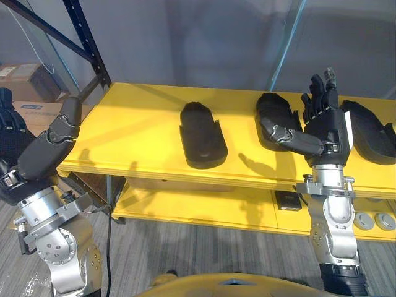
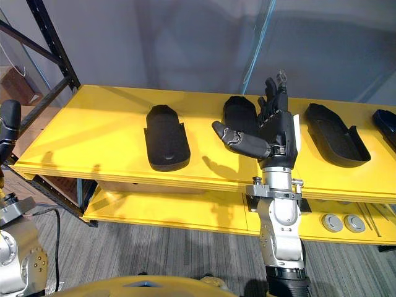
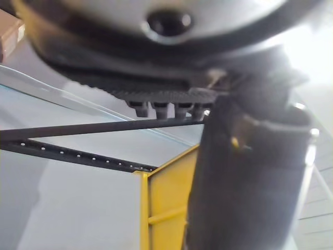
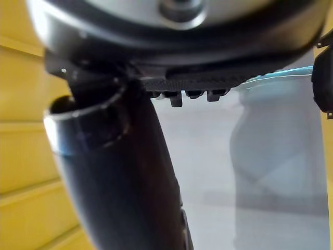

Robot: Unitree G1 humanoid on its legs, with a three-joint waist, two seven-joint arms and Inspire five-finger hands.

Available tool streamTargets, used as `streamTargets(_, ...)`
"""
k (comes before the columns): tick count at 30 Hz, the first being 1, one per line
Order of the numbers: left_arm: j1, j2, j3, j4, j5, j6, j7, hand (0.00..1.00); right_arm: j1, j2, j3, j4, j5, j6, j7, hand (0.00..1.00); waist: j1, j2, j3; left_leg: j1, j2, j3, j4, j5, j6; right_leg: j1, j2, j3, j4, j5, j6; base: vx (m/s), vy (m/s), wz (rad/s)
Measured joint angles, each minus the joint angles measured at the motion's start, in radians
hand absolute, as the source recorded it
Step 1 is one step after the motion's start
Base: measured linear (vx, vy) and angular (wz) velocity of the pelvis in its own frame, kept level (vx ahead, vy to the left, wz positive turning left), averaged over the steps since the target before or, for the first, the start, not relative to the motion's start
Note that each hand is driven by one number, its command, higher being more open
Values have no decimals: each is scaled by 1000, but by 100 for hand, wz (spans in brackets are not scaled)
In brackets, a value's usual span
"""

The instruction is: Walk over and take three plastic housings, then place them on the shelf

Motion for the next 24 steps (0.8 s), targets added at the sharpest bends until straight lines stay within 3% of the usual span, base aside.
streamTargets(7,68,-64,-32,-1,1,7,18,100,82,38,54,0,1,-1,26,100,5,-22,37,-5,-3,-14,2,-1,3,5,-5,-15,3,-3,0,-2,0,5)
streamTargets(12,70,-78,-70,0,2,29,29,100,74,37,129,-2,-2,-1,49,100,32,-33,46,-17,-2,-26,5,0,3,-3,-4,-27,11,-7,-2,-6,-7,7)
streamTargets(20,67,-78,-71,-1,5,32,5,100,58,14,139,-38,-12,-1,160,100,23,-33,47,-26,0,-4,52,-34,2,-3,-6,-3,13,-8,0,13,13,-8)
streamTargets(24,67,-78,-75,2,77,83,45,100,52,-26,164,-57,-5,-2,234,100,23,-33,47,-32,1,0,65,-43,0,-3,-5,3,13,-9,1,0,6,-2)
